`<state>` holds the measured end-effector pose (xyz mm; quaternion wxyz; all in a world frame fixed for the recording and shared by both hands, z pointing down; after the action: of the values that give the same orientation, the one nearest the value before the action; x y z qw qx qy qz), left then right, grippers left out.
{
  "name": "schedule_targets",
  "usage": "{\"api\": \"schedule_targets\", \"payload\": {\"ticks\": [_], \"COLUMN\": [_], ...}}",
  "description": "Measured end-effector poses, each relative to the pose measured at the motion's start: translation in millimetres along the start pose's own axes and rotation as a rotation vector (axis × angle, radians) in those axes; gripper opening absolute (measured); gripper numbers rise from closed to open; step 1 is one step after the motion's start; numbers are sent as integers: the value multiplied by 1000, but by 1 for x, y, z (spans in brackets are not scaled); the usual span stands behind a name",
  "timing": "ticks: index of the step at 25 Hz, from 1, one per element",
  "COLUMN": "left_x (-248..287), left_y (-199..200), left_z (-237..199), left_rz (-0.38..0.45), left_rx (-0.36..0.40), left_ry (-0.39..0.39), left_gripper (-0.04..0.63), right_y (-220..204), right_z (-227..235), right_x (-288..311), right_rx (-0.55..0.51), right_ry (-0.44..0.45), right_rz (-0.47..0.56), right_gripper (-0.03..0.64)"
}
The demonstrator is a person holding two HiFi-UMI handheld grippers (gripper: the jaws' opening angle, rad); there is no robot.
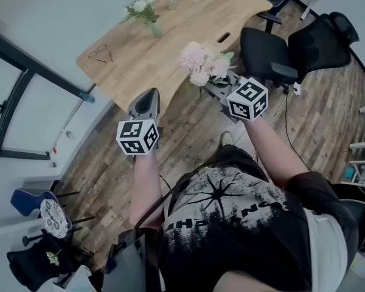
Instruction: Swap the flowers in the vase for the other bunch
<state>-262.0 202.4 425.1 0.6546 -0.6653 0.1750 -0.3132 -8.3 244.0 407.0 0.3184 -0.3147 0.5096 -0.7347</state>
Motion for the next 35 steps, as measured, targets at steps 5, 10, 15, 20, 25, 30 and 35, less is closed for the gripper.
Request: {"api": "schedule_targets", "payload": {"ticks": [5,10,15,20,25,30,35], "left_x": [12,37,71,111,154,181,223], "left_y": [-2,-3,-2,1,12,16,28], "left_z": [-2,-6,-10,-14,-16,-17,-20], "left_rz": [-5,-16,-29,-29,-29,-31,-37], "left_rx": [5,-4,-5,-28,-38,-46,-52], "left_ry": [-16,-21,-15,-4,19,57,102], "left_gripper": [14,14,14,14,14,14,14], "right_y": [-1,2,6,23,45,53,67], "right_z": [10,32,68,108,152,182,227], "right_x": [4,9,21,34,46,55,69], "right_rx": [15,24,39,29,16,17,14], "right_ry": [-6,1,14,39,74,116,164], "right_rz": [6,7,4,-10,-25,-42,-67], "right_gripper": [55,55,55,55,55,55,55]}}
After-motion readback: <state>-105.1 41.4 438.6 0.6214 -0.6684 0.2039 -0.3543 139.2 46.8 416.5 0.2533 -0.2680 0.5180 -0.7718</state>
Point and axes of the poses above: the fingertips, and each gripper's own axes: x forward along the fingers, z to its right, y out of its top, the point moved 9 cm from there along -x, backward along the fingers, and after that the axes turned 10 degrees about x, right-handed, at the moved point
